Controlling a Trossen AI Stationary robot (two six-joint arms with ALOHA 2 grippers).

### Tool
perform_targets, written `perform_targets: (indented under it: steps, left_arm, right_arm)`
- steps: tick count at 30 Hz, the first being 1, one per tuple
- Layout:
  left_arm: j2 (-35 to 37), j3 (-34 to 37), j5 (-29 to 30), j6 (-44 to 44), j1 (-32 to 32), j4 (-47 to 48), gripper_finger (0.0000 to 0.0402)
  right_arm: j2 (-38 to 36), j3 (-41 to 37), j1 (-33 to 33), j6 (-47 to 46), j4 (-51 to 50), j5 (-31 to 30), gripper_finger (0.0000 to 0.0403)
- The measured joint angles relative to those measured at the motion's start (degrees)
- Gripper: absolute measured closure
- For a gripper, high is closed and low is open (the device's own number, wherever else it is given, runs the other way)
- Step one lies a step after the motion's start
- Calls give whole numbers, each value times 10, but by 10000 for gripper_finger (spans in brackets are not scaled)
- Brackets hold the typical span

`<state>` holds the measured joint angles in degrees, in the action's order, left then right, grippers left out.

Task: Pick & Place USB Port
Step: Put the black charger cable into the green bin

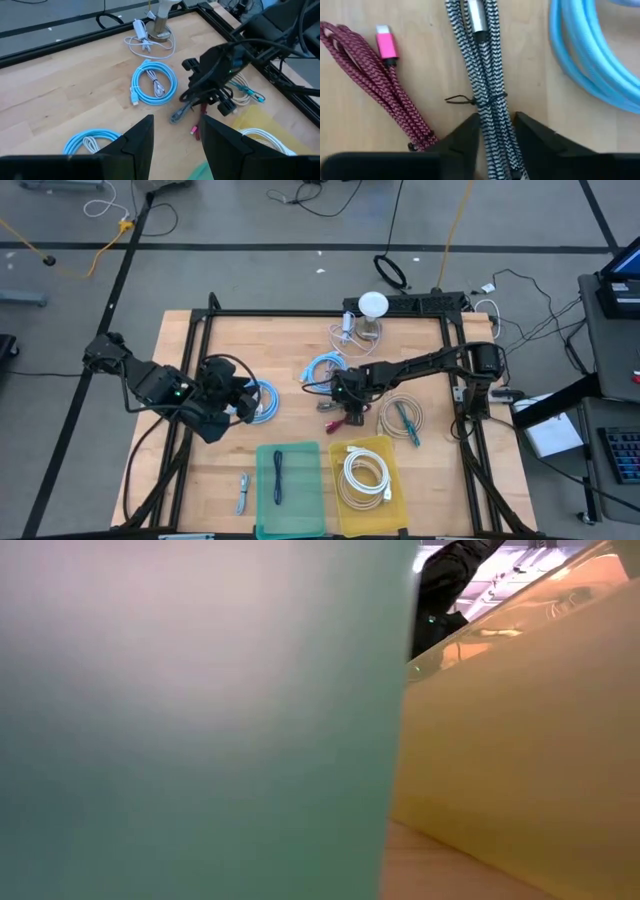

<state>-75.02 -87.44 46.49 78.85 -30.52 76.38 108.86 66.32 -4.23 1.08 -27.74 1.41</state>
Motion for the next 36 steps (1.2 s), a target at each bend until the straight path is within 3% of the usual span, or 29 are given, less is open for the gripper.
perform_targets:
  steps: [5, 11, 17, 20, 24, 28, 36]
  left_arm:
    - [0, 0, 10, 0, 0, -1, 241]
    - [0, 0, 25, -1, 0, -2, 241]
    - [0, 0, 32, -3, 1, -2, 241]
    - [0, 0, 36, -3, 1, -3, 241]
    - [0, 0, 41, -3, 0, -5, 241]
    - [0, 0, 45, 1, -10, -23, 241]
    - [-47, 1, 61, 24, -48, -138, 241]
  right_arm:
    - [-9, 12, -11, -63, -4, 1, 386]
    - [-48, 77, -18, -194, -27, -12, 388]
    - [-110, 131, 0, -416, 6, 100, 393]
    - [-137, 137, 25, -527, 103, 179, 393]
    - [-149, 139, 82, -663, 267, 214, 393]
    - [-146, 136, 145, -753, 335, 177, 393]
    - [-99, 136, 252, -730, 298, 87, 393]
